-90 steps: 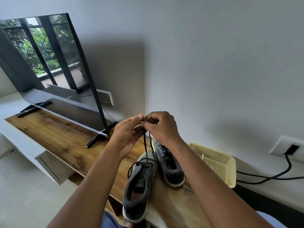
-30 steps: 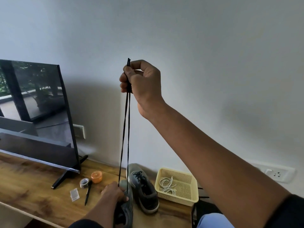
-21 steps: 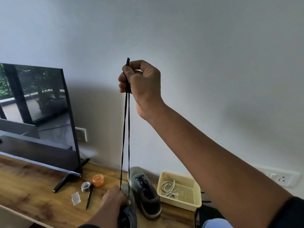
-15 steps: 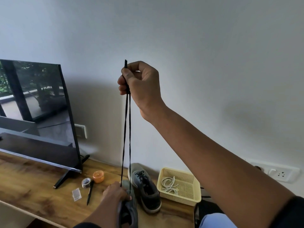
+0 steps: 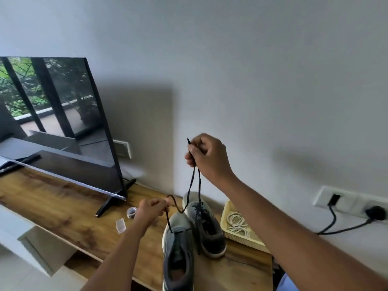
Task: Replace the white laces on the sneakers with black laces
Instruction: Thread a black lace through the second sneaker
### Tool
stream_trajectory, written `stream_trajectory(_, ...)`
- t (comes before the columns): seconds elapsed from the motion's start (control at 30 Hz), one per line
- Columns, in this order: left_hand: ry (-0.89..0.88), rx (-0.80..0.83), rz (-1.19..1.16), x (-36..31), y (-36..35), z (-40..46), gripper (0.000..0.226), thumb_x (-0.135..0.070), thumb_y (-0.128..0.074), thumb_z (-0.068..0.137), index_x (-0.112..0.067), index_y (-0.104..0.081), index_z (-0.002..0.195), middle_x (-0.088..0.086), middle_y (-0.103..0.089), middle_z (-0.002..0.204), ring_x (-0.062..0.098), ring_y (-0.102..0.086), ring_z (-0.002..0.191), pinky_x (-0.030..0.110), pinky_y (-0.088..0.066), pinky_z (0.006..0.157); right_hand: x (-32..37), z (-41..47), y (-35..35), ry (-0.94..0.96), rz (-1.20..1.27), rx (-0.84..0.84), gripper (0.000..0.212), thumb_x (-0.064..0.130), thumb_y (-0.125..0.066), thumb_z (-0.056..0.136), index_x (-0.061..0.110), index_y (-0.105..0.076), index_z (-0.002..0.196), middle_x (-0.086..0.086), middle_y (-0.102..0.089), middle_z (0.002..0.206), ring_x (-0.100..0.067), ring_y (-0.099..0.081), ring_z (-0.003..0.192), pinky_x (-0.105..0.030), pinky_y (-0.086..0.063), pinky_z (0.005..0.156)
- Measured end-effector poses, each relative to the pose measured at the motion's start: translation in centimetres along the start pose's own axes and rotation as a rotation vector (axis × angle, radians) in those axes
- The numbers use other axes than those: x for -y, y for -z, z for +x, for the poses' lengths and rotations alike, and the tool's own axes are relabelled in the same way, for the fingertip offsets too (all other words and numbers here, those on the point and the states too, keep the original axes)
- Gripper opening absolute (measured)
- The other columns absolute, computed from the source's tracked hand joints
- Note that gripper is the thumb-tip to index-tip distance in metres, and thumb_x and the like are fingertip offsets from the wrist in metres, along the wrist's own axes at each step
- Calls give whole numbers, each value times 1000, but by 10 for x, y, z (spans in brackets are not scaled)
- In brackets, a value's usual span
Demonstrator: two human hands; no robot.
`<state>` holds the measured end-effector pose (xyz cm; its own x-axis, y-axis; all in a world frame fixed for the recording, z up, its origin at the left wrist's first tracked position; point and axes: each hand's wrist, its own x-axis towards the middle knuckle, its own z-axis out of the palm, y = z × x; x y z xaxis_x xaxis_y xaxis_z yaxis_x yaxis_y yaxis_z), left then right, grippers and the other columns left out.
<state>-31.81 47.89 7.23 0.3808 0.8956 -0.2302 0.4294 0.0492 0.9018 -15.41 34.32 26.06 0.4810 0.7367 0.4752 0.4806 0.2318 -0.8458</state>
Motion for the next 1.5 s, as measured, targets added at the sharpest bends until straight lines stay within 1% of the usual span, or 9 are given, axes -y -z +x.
stream_trajectory(0.17,246,-220,-18,28,19,9,19,-36,-70,80,-18,-78,81,10,-75,71,22,-68,66,30,-54,54,-81,-28,-15,-128,-132,-66,13,11,-64,96,18,-67,85,7,-75,75,-9,-73,74,-40,-59,82)
stream_trajectory(0.33,315,-292,431,46,30,10,23,-32,-66,84,-13,-69,97,10,-75,82,29,-74,79,42,-64,81,-124,-19,-14,-218,-347,4,15,13,-69,95,14,-67,80,6,-69,77,-13,-67,78,-27,-43,70)
stream_trajectory(0.53,206,-139,801,26,21,-9,28,-26,-62,87,-16,-51,111,11,-71,104,31,-73,95,41,-62,85,-150,-21,2,-148,-739,129,18,2,-60,95,14,-62,83,1,-66,82,-20,-63,77,-30,-45,62)
stream_trajectory(0.63,151,81,657,9,6,-15,18,-28,-69,92,-12,-74,98,9,-76,88,23,-77,78,39,-67,67,-151,-25,3,-22,-863,190,14,3,-55,97,13,-65,96,-4,-63,89,-25,-62,79,-36,-52,69)
stream_trajectory(0.73,110,254,630,-6,-9,-22,28,-38,-80,90,-10,-75,95,12,-76,89,22,-78,77,33,-66,63,-150,-35,-6,19,-704,346,14,11,-62,97,16,-74,92,2,-69,88,-15,-63,79,-33,-55,76)
stream_trajectory(0.93,90,293,806,-14,-32,-36,31,-36,-87,83,-13,-73,97,5,-78,84,14,-78,68,33,-67,72,-160,-63,-37,-48,-644,695,13,19,-68,93,21,-81,93,1,-75,90,-18,-69,85,-35,-57,79)
stream_trajectory(1.07,69,233,834,-12,-39,-38,10,-25,-79,83,-16,-73,81,-3,-74,61,6,-74,59,20,-61,61,-165,-75,-46,-8,-708,752,16,15,-62,86,19,-77,90,-2,-72,84,-25,-68,77,-39,-59,69)
stream_trajectory(1.27,153,197,590,3,-28,-39,8,-12,-72,89,-17,-79,89,1,-78,84,10,-76,68,17,-56,56,-178,-89,-60,66,-822,761,12,18,-58,86,14,-68,80,-5,-63,77,-30,-63,70,-42,-59,62)
stream_trajectory(1.5,246,201,330,6,-16,-43,24,4,-65,94,-8,-82,105,17,-77,109,37,-73,102,44,-63,86,-190,-96,-77,103,-777,703,19,19,-57,86,18,-53,68,-3,-56,68,-31,-61,69,-35,-45,52)
